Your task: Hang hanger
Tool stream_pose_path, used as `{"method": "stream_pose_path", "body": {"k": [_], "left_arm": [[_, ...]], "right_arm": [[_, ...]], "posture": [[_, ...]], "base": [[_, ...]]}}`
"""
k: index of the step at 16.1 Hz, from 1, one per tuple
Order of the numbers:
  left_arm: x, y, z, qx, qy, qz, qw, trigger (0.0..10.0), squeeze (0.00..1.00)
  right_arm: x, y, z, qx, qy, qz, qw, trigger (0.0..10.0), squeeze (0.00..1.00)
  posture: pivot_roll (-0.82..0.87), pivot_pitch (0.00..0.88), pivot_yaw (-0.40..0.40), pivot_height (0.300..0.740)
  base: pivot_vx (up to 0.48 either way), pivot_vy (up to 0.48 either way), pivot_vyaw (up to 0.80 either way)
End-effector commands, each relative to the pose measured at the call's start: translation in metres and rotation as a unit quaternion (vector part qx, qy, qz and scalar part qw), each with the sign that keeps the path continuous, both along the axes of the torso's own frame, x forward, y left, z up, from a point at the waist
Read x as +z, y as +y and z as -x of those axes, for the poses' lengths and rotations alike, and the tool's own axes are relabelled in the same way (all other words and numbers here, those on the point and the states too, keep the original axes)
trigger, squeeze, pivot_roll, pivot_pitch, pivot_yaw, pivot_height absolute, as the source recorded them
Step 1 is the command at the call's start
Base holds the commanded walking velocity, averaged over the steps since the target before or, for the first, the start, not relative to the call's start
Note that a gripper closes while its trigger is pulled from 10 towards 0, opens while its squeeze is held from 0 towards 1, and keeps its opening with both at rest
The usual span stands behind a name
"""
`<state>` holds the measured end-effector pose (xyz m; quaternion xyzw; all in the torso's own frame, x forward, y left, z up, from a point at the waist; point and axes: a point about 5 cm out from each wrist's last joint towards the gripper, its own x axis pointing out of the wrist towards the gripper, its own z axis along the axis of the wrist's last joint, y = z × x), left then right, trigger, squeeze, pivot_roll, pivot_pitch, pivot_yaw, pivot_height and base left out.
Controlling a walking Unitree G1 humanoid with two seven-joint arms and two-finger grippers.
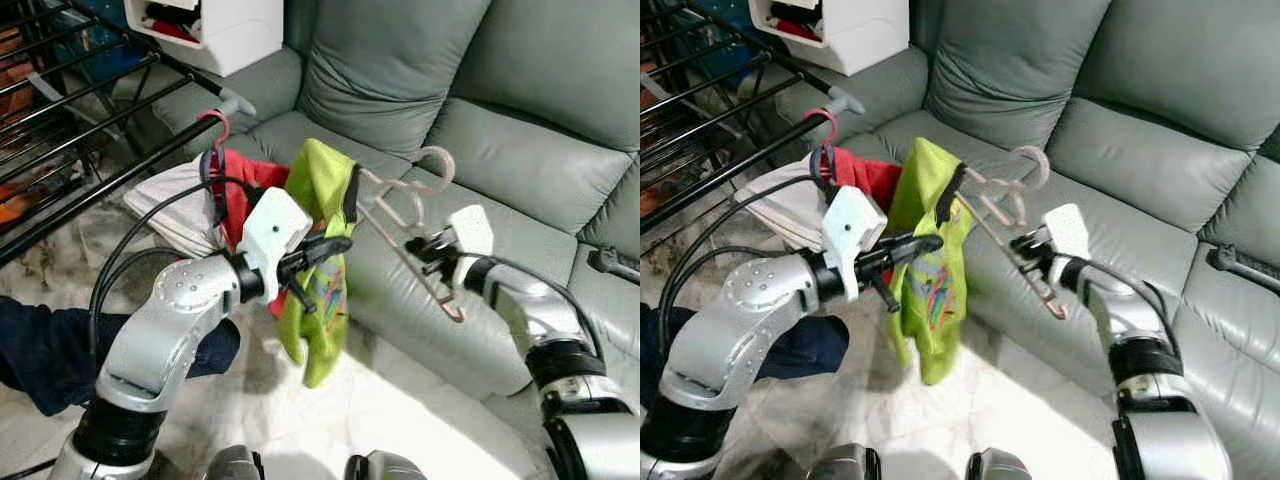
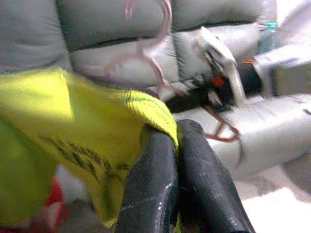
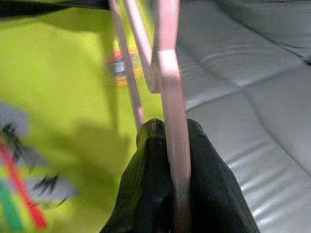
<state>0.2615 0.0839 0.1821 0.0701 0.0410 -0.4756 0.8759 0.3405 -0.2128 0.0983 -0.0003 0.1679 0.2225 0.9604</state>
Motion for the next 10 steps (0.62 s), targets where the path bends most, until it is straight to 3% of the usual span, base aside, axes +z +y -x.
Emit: {"method": "stream_pose_path", "body": {"k": [1, 2, 4, 5, 6, 7, 8, 9, 10], "left_arm": [[0.001, -0.007, 0.005, -0.032, -0.002, 0.011, 0.999, 10.0, 0.0], [0.001, -0.007, 0.005, -0.032, -0.002, 0.011, 0.999, 10.0, 0.0], [-0.019, -0.015, 0.013, -0.052, 0.027, 0.005, 0.998, 10.0, 0.0], [-0.021, -0.015, 0.014, -0.054, 0.03, 0.004, 0.998, 10.0, 0.0], [-0.026, -0.015, 0.016, -0.063, 0.029, -0.004, 0.998, 10.0, 0.0], [-0.027, -0.014, 0.016, -0.065, 0.032, -0.007, 0.997, 10.0, 0.0], [-0.029, -0.015, 0.016, -0.064, 0.021, -0.016, 0.998, 10.0, 0.0], [-0.029, -0.017, 0.014, -0.055, 0.012, -0.017, 0.998, 10.0, 0.0], [-0.029, -0.018, 0.013, -0.053, 0.011, -0.018, 0.998, 10.0, 0.0]], "right_arm": [[0.018, -0.007, -0.011, -0.057, -0.027, -0.045, 0.997, 10.0, 0.0], [0.018, -0.007, -0.011, -0.057, -0.027, -0.045, 0.997, 10.0, 0.0], [0.067, 0.025, -0.034, -0.117, -0.097, -0.252, 0.956, 10.0, 0.0], [0.074, 0.03, -0.035, -0.118, -0.105, -0.279, 0.947, 10.0, 0.0], [0.089, 0.042, -0.04, -0.121, -0.115, -0.34, 0.926, 10.0, 0.0], [0.096, 0.046, -0.043, -0.124, -0.116, -0.372, 0.913, 10.0, 0.0], [0.116, 0.057, -0.049, -0.126, -0.114, -0.447, 0.878, 10.0, 0.0], [0.126, 0.066, -0.052, -0.118, -0.111, -0.469, 0.868, 10.0, 0.0], [0.132, 0.074, -0.052, -0.109, -0.115, -0.469, 0.869, 10.0, 0.0]], "posture": [[-0.03, 0.042, -0.029, 0.74], [-0.03, 0.042, -0.029, 0.74], [-0.03, 0.034, -0.022, 0.74], [-0.03, 0.034, -0.022, 0.74], [-0.03, 0.029, -0.022, 0.74], [-0.03, 0.025, -0.022, 0.74], [-0.03, 0.024, -0.022, 0.74], [-0.03, 0.022, -0.023, 0.74], [-0.03, 0.02, -0.023, 0.74]], "base": [[0.0, 0.0, 0.0], [0.0, 0.0, 0.0], [0.0, 0.0, 0.0], [0.0, 0.0, 0.0], [0.0, 0.0, 0.0], [0.0, 0.0, 0.0], [0.0, 0.0, 0.0], [0.0, 0.0, 0.0], [0.0, 0.0, 0.0]]}}
